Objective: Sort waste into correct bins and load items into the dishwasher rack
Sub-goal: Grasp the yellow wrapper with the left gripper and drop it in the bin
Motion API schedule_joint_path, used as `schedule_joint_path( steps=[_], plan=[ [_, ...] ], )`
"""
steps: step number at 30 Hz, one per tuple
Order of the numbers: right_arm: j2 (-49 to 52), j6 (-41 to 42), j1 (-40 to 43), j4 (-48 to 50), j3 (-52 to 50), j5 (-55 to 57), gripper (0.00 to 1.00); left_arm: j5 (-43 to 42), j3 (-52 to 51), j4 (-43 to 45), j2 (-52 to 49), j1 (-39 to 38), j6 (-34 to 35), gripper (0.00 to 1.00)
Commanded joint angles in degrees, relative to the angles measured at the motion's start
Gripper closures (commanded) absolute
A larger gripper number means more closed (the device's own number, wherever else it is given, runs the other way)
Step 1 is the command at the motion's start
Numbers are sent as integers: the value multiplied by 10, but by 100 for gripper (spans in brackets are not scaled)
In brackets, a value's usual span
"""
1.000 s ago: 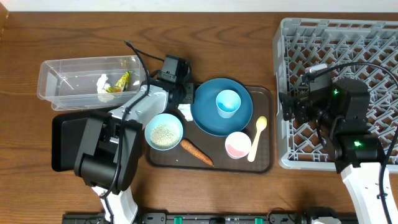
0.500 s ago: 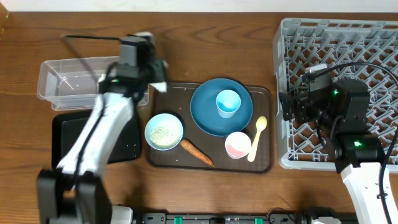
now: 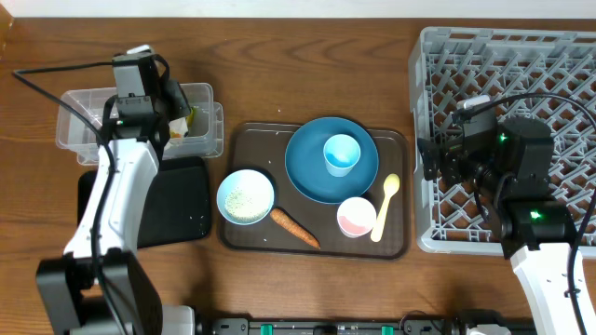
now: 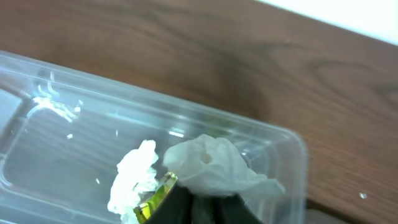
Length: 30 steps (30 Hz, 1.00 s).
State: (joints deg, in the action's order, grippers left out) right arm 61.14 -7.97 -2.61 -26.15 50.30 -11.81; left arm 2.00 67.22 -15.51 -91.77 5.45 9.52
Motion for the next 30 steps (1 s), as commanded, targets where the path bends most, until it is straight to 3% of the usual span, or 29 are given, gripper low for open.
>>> schedule_joint_path(
  steps=[1,5,14,24,30],
  plan=[
    [4,2,-4,0,14,-2,1,11,8,-2,-21,3,-7,83],
    [4,2,-4,0,14,-2,1,10,8,-3,-19,2,-7,65],
    [9,2,-4,11,14,-2,1,-119,8,-17,20,-51,-7,64],
    [32,2,-4,13,14,-2,1,-120,8,-34,19,-236,-28,64],
    [37,2,-4,12,14,-2,1,-118,8,-14,-5,-308,-28,63]
  ],
)
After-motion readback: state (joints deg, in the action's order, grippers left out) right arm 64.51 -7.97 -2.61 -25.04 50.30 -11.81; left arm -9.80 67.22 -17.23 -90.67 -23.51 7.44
